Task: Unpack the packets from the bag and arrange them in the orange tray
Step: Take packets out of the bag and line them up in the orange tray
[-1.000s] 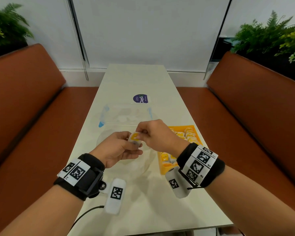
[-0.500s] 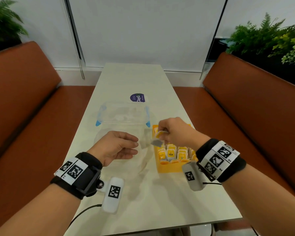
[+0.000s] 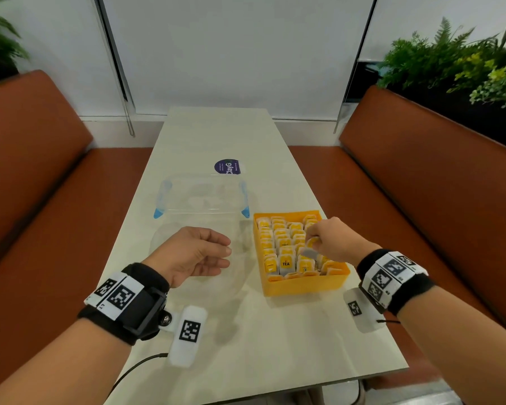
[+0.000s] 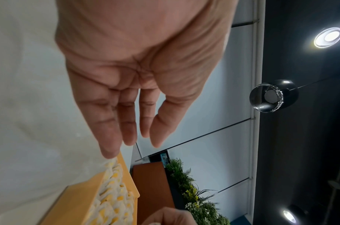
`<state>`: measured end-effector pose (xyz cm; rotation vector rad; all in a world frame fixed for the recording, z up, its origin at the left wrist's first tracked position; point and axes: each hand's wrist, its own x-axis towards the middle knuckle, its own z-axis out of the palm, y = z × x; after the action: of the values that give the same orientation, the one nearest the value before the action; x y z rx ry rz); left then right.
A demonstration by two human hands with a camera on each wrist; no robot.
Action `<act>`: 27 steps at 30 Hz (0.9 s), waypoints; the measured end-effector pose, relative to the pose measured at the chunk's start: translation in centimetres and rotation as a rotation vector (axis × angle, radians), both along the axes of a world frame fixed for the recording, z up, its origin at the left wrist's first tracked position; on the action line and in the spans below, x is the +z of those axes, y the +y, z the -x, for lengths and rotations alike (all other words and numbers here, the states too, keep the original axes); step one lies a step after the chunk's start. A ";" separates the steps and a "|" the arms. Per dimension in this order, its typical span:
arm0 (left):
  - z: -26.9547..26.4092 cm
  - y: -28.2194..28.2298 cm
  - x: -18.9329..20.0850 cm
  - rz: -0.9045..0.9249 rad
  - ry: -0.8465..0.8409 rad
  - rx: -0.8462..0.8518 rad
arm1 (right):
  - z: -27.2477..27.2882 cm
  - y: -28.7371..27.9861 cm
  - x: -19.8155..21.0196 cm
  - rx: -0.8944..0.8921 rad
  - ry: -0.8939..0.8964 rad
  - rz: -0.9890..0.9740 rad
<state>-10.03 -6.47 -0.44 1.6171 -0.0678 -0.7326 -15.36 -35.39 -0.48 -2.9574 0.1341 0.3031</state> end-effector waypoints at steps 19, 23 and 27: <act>-0.3 0.8 -0.1 -0.003 0.006 0.037 | -3.1 3.4 -6.0 0.151 0.229 0.124; -0.4 0.8 -0.1 -0.007 0.006 0.036 | -3.2 3.6 -6.1 0.156 0.232 0.155; -0.4 0.8 -0.1 -0.004 0.006 0.036 | -3.1 3.7 -6.0 0.157 0.202 0.167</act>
<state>-9.60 -5.67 -0.55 1.6161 -0.0330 -0.7107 -12.24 -31.68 -6.51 -3.1016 -0.0514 0.6421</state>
